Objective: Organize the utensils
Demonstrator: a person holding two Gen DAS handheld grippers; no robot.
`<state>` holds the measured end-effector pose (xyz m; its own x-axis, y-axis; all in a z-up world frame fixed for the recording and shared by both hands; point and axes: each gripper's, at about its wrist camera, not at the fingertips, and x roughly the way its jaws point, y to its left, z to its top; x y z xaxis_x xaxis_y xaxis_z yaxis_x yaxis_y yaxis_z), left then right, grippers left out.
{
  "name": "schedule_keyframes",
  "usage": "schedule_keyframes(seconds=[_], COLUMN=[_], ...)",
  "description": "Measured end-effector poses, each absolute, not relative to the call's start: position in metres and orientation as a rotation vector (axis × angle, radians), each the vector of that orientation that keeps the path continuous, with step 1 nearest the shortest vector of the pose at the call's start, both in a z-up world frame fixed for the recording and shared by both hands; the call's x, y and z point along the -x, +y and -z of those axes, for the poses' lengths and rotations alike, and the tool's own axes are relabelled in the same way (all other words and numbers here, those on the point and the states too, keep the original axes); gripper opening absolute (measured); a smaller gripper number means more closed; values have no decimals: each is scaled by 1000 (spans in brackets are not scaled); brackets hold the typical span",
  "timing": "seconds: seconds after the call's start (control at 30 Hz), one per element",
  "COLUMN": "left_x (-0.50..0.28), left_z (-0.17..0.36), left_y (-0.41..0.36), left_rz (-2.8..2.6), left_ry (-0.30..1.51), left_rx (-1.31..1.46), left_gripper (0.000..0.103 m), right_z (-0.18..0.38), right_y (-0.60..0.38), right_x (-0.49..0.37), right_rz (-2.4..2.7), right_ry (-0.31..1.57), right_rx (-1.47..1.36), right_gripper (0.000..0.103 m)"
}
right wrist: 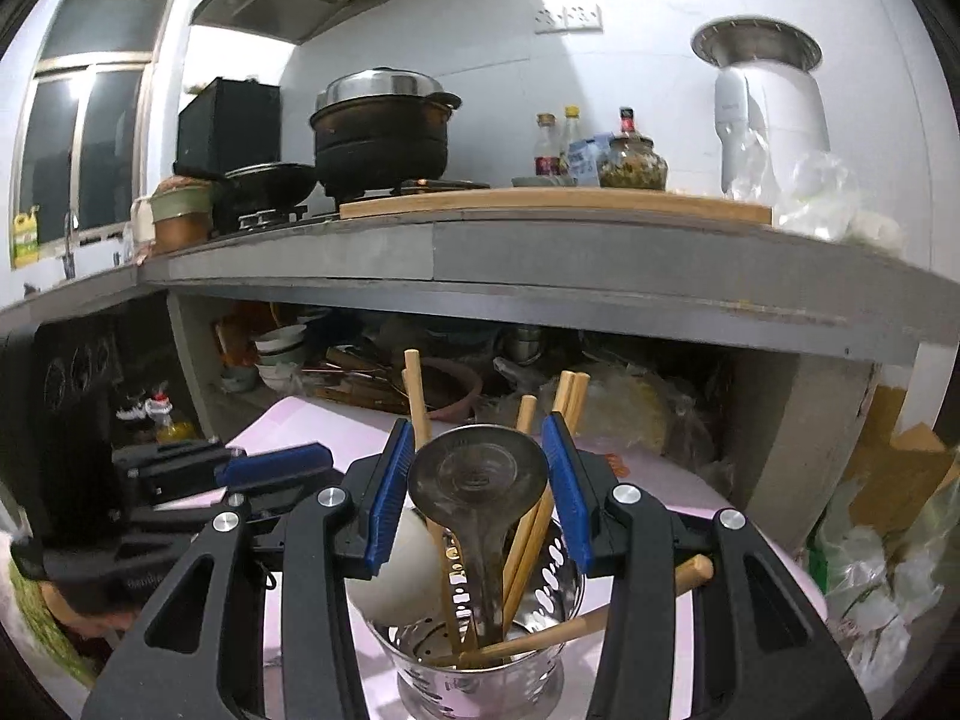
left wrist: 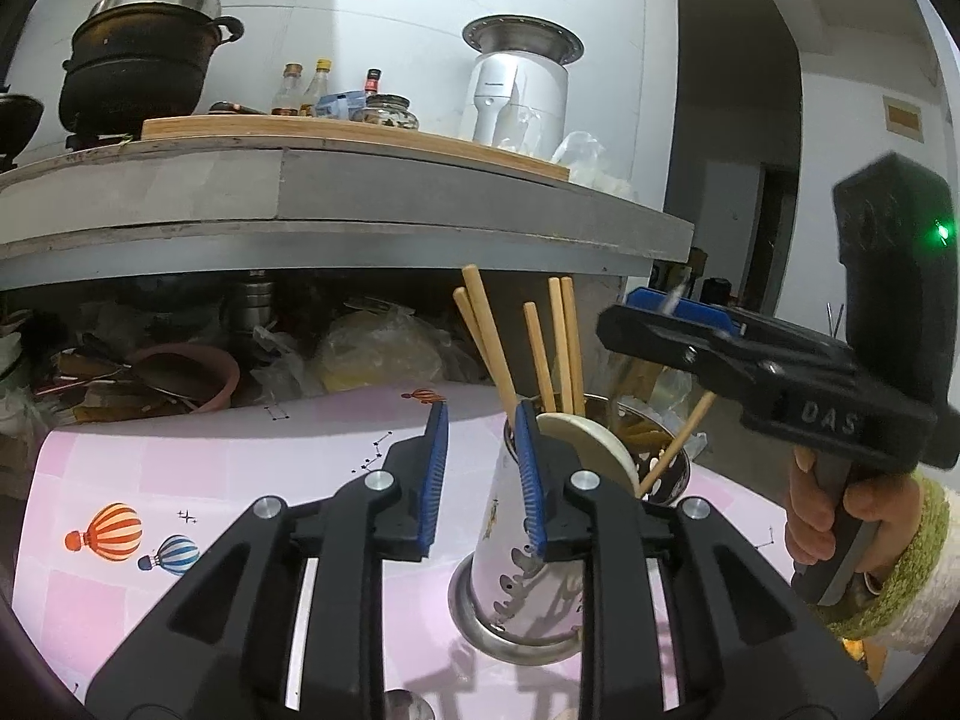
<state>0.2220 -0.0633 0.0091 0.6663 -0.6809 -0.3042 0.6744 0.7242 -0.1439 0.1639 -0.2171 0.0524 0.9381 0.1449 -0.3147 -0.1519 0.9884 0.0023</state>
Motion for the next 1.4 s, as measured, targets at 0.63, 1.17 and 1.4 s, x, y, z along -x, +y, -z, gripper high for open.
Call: schedule_keyframes(seconds=[0.63,1.17,1.4], left_x=[-209,-215,-212], left_z=[-13,-12,-14], left_y=[-19,-7,-6], left_rz=[680,667,664], left_ry=[360,368,362], left_rx=[74,105,105], left_gripper=[29,30,32], right_z=[-50,-37,-38], right_y=[-215,-194,-185], right_x=[-188,-158,-150], right_rz=[-172,-138,-137], right_ry=[311,305,310], right_rx=[0,190,275], right_gripper=[43,44,44])
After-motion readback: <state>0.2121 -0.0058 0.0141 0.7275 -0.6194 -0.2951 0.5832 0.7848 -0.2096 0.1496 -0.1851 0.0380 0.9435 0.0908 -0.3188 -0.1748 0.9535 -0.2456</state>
